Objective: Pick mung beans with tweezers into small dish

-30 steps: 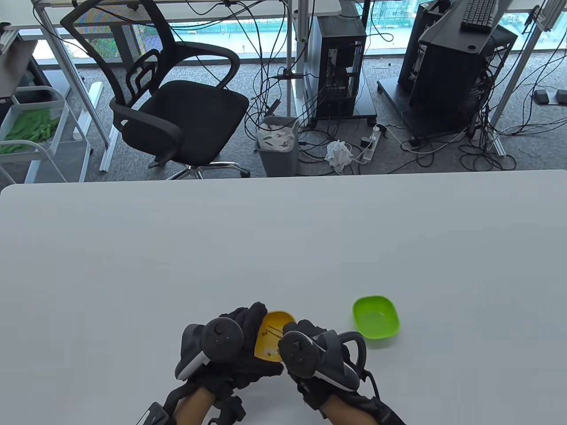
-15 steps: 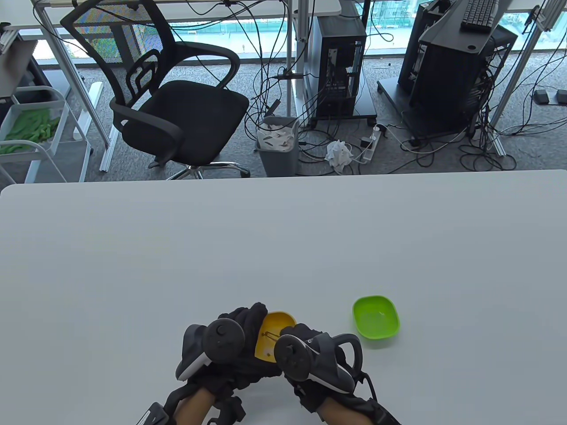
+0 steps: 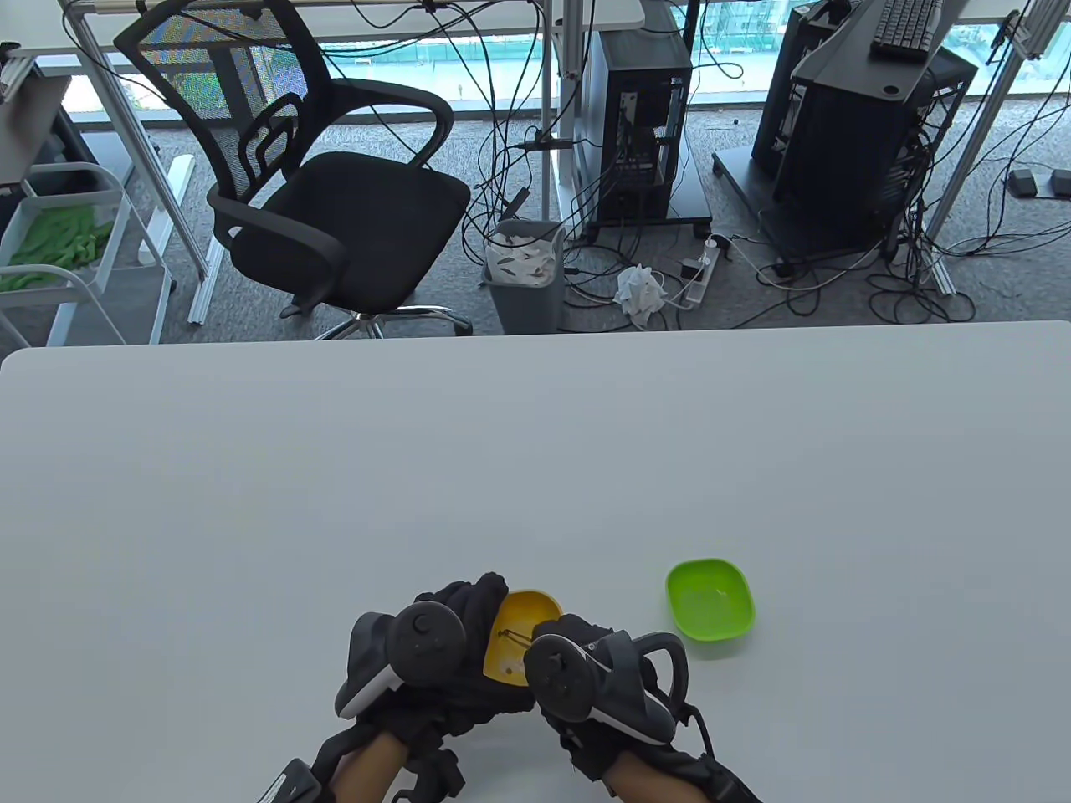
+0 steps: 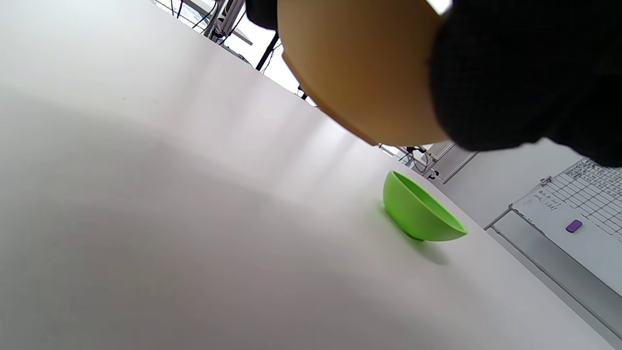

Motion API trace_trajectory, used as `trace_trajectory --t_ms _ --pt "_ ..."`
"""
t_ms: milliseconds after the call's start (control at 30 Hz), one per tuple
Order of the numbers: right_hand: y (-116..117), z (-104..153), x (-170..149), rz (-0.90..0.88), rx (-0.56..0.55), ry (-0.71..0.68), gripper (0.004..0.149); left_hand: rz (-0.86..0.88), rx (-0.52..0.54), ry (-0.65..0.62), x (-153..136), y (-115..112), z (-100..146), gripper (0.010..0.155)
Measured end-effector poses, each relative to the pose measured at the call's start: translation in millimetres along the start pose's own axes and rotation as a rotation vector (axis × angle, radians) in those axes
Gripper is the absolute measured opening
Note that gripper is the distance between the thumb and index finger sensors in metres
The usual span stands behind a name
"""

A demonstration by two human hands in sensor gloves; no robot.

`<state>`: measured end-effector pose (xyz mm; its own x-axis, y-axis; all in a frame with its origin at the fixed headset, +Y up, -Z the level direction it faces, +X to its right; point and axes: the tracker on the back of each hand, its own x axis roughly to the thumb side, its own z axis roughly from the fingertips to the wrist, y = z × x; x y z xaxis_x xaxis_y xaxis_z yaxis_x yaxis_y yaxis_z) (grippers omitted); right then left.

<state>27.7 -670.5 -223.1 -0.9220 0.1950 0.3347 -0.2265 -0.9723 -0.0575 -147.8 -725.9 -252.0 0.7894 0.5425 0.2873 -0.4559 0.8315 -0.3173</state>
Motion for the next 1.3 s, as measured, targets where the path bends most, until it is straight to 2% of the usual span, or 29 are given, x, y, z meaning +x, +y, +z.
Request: trace_trajectory --t_ms 200,267,333,400,567,667,833,1300 --pt "-30 15 -24 -0.095 -0.123 0.051 0.034 0.022 0.003 0.017 -4 2 0 0.122" --pt "-46 23 -44 -0.126 -0.186 0.104 0.034 0.026 0.002 0.017 -5 3 1 0.122" --pt "-63 31 -76 -0.153 -0.254 0.195 0.034 0.029 0.004 0.009 -6 4 1 0.122" --pt "-69 35 -99 -0.159 -0.274 0.261 0.034 0.029 0.009 0.011 -6 4 2 0.122" --pt "-65 50 -164 -0.160 -0.295 0.449 0.034 0.037 0.013 0.005 -7 5 2 0.122" --pt "-52 55 -183 -0.174 -0.258 0.513 0.034 0.038 0.009 -0.001 -7 5 2 0.122" --pt "-49 58 -194 -0.184 -0.255 0.563 0.034 0.044 0.013 0.006 -8 6 3 0.122" --pt "-36 56 -197 -0.178 -0.197 0.586 0.034 0.031 0.011 -0.012 -5 5 5 0.122"
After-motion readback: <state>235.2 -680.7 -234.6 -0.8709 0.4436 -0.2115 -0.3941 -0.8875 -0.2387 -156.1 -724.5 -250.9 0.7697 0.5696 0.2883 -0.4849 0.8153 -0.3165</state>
